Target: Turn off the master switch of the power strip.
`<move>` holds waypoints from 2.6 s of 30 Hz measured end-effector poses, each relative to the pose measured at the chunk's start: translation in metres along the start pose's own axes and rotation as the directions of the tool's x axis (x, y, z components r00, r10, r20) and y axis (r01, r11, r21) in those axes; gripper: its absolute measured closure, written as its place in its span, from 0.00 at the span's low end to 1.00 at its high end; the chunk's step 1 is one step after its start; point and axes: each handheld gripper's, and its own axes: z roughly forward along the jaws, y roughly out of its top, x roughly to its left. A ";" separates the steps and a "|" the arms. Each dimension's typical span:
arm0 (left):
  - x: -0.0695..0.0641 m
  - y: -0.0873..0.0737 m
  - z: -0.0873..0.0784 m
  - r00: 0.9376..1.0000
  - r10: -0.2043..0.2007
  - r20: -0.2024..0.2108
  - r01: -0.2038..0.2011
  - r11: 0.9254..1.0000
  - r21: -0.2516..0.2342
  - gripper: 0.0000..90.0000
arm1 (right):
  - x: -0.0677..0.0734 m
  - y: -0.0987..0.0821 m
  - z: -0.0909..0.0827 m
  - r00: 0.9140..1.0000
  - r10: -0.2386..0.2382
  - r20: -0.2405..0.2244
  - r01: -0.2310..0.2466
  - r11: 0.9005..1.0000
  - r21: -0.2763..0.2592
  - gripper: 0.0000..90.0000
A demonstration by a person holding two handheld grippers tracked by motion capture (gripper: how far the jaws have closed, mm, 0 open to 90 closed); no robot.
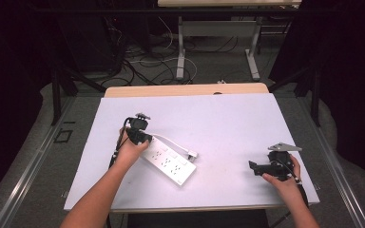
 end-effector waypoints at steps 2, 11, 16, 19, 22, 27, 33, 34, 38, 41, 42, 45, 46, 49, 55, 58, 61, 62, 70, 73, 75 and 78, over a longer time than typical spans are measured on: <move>0.001 0.000 -0.001 1.000 0.001 0.004 -0.001 1.000 -0.001 1.00 | 0.000 0.000 0.000 1.000 0.000 0.000 0.000 1.000 0.002 0.02; 0.000 0.000 -0.002 0.999 0.010 0.034 -0.010 1.000 -0.012 0.92 | 0.000 0.000 0.000 1.000 0.002 0.000 -0.002 1.000 0.000 0.02; 0.001 0.000 -0.003 0.999 0.009 0.042 -0.008 1.000 -0.025 0.87 | 0.000 0.000 0.000 1.000 0.000 -0.002 0.000 1.000 0.000 0.02; 0.002 0.000 -0.004 0.998 0.006 0.058 -0.005 1.000 -0.024 0.84 | 0.000 0.000 0.000 1.000 0.003 0.002 -0.003 1.000 0.000 0.02; 0.002 0.000 -0.006 0.998 0.003 0.071 0.000 0.999 -0.035 0.81 | 0.000 0.000 -0.001 1.000 0.004 0.002 -0.004 1.000 0.001 0.02; 0.003 -0.001 -0.008 0.997 0.011 0.070 -0.008 0.999 -0.050 0.75 | -0.001 0.000 -0.002 1.000 0.006 0.004 -0.006 1.000 -0.001 0.02; 0.003 -0.002 -0.012 0.997 0.008 0.079 -0.003 0.997 -0.072 0.66 | -0.001 0.000 -0.001 1.000 0.002 0.002 -0.002 1.000 0.001 0.02; 0.003 -0.002 -0.012 0.997 0.012 0.075 -0.007 0.997 -0.076 0.64 | 0.000 -0.001 -0.001 1.000 0.001 0.002 -0.001 1.000 0.002 0.02; 0.004 -0.003 -0.014 0.997 -0.008 0.071 0.015 0.996 -0.091 0.56 | 0.000 0.000 -0.001 1.000 0.001 0.002 -0.001 1.000 -0.001 0.02; 0.005 -0.004 -0.016 0.998 -0.012 0.065 0.019 0.994 -0.104 0.53 | 0.000 0.000 -0.002 1.000 0.003 0.004 -0.003 1.000 -0.003 0.02; 0.005 -0.004 -0.016 0.998 -0.016 0.068 0.024 0.994 -0.107 0.52 | 0.000 -0.001 -0.002 1.000 0.003 0.003 -0.003 1.000 -0.003 0.02; 0.006 -0.005 -0.018 0.998 -0.003 0.068 0.011 0.993 -0.114 0.49 | 0.000 -0.001 -0.002 1.000 -0.001 0.004 0.001 1.000 0.000 0.02; 0.006 -0.005 -0.018 0.998 -0.005 0.070 0.014 0.993 -0.121 0.48 | 0.000 -0.001 -0.002 1.000 0.001 0.005 -0.001 1.000 -0.001 0.02; 0.005 -0.007 -0.019 0.999 0.004 0.040 0.001 0.991 -0.132 0.47 | 0.000 -0.001 -0.003 1.000 0.006 0.006 -0.006 1.000 0.000 0.02; 0.004 -0.008 -0.022 0.997 0.082 -0.016 -0.083 0.989 -0.122 0.41 | 0.000 -0.002 -0.002 1.000 0.001 0.005 -0.001 1.000 0.001 0.02; 0.003 -0.008 -0.025 0.992 0.124 -0.023 -0.126 0.980 -0.152 0.40 | 0.000 -0.002 -0.002 1.000 -0.007 0.004 0.007 1.000 0.001 0.02; 0.001 -0.006 -0.028 0.989 0.145 -0.025 -0.147 0.974 -0.170 0.38 | 0.000 -0.002 -0.002 1.000 0.002 0.005 -0.002 1.000 0.001 0.02; 0.001 -0.006 -0.030 0.989 0.148 -0.028 -0.151 0.973 -0.174 0.37 | 0.000 -0.001 -0.003 1.000 0.006 0.006 -0.006 1.000 0.000 0.02; -0.003 -0.007 -0.038 0.988 0.149 -0.043 -0.155 0.970 -0.189 0.30 | 0.000 -0.001 -0.003 1.000 0.007 0.006 -0.007 1.000 -0.001 0.02; -0.002 -0.008 -0.040 0.989 0.142 -0.033 -0.146 0.972 -0.186 0.23 | 0.000 -0.001 -0.003 1.000 0.005 0.009 -0.005 1.000 -0.003 0.02; -0.002 -0.010 -0.041 0.992 0.128 -0.015 -0.129 0.973 -0.192 0.19 | 0.000 -0.001 -0.003 1.000 0.007 0.007 -0.007 1.000 -0.001 0.02; -0.002 -0.013 -0.043 0.993 0.117 0.000 -0.115 0.975 -0.192 0.16 | 0.001 -0.001 -0.003 1.000 0.009 0.006 -0.009 1.000 -0.001 0.02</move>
